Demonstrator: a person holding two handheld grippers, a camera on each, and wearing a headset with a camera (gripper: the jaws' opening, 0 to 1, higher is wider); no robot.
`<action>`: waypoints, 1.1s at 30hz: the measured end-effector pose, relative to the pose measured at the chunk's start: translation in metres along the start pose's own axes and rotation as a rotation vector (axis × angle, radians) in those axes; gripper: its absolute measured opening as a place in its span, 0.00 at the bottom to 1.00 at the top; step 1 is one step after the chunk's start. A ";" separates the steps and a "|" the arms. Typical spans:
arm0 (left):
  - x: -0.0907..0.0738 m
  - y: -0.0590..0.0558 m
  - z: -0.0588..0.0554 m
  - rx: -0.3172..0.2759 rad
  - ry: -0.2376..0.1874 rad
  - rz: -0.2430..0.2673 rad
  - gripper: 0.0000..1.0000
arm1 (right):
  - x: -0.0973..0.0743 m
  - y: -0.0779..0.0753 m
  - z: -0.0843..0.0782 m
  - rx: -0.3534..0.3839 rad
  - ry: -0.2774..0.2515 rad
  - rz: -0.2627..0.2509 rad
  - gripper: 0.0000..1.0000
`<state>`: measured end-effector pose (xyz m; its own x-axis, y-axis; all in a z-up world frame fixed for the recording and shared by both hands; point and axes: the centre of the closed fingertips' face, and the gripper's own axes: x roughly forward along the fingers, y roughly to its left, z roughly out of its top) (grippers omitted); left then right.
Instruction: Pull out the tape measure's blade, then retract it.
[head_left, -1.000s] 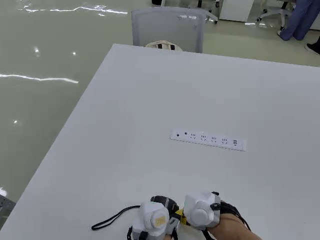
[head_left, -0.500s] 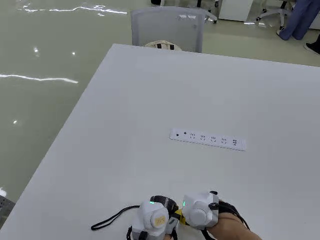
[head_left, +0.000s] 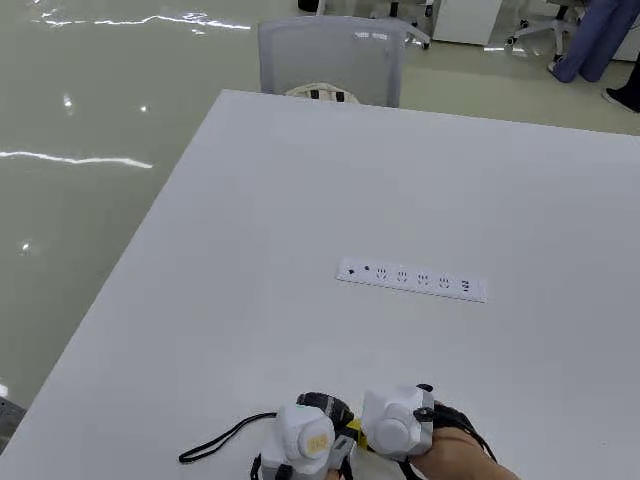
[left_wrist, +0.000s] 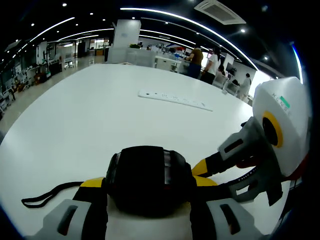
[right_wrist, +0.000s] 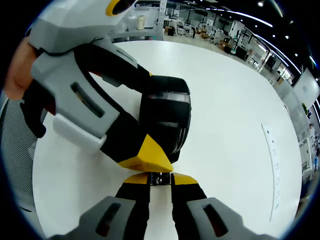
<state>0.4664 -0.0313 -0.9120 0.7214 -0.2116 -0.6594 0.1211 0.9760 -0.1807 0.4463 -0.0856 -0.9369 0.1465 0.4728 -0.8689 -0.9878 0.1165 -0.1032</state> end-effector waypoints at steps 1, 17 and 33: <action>0.000 0.000 0.000 -0.002 -0.001 -0.001 0.64 | 0.000 0.000 0.000 0.005 -0.001 0.000 0.16; 0.000 0.000 0.002 -0.015 -0.031 -0.017 0.66 | -0.001 -0.001 -0.003 0.046 0.004 -0.026 0.17; -0.003 -0.001 0.005 -0.002 -0.048 -0.035 0.70 | -0.007 -0.001 -0.013 0.234 -0.016 -0.080 0.29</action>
<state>0.4671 -0.0311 -0.9060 0.7483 -0.2430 -0.6172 0.1454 0.9680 -0.2048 0.4452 -0.1006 -0.9369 0.2264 0.4678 -0.8543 -0.9343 0.3521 -0.0548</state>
